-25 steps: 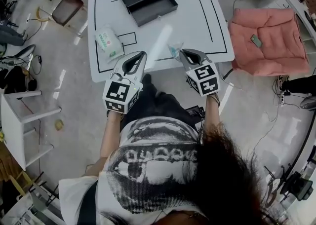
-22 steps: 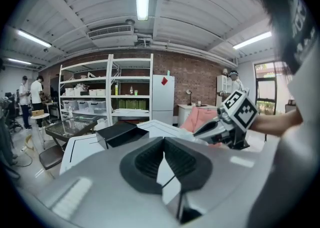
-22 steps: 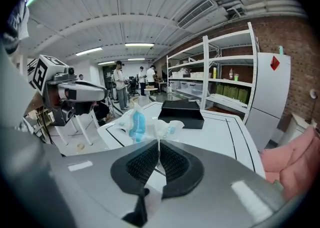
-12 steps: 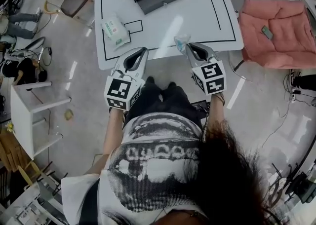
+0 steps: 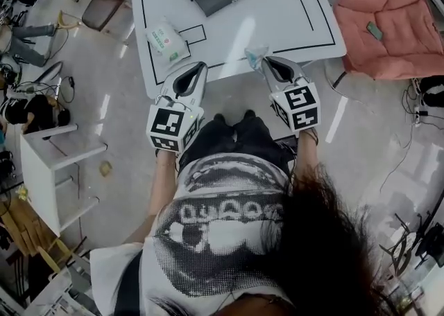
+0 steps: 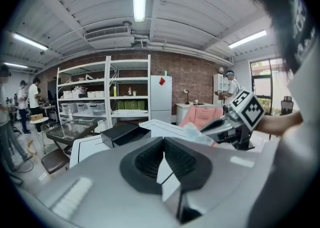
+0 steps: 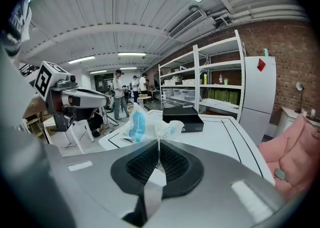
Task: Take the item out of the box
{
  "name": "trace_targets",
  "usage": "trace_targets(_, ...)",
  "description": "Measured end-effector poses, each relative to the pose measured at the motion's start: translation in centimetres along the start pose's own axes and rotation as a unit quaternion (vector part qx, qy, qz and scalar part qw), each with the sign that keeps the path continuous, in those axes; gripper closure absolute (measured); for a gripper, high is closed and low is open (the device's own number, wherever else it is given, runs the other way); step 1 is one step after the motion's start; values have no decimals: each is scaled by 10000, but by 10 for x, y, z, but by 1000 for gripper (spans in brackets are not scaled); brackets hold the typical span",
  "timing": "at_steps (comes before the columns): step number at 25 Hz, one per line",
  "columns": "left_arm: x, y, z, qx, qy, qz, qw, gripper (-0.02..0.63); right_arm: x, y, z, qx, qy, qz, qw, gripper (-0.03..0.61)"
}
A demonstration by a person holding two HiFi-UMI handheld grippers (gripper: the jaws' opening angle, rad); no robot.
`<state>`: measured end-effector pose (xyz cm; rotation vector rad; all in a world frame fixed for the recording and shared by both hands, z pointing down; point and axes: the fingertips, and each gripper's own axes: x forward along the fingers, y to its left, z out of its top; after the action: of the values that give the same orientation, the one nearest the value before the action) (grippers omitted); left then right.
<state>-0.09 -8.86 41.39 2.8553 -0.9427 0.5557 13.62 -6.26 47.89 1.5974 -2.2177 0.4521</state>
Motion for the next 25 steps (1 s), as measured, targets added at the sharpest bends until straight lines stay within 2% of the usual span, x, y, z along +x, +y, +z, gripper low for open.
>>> trace_targets(15, -42, 31, -16, -31, -182, -301, 9994, 614, 12, 66, 13, -9, 47, -92, 9999, 563)
trace_targets(25, -43, 41, -15, -18, -339, -474, 9983, 614, 19, 69, 17, -65, 121, -291, 9995, 563)
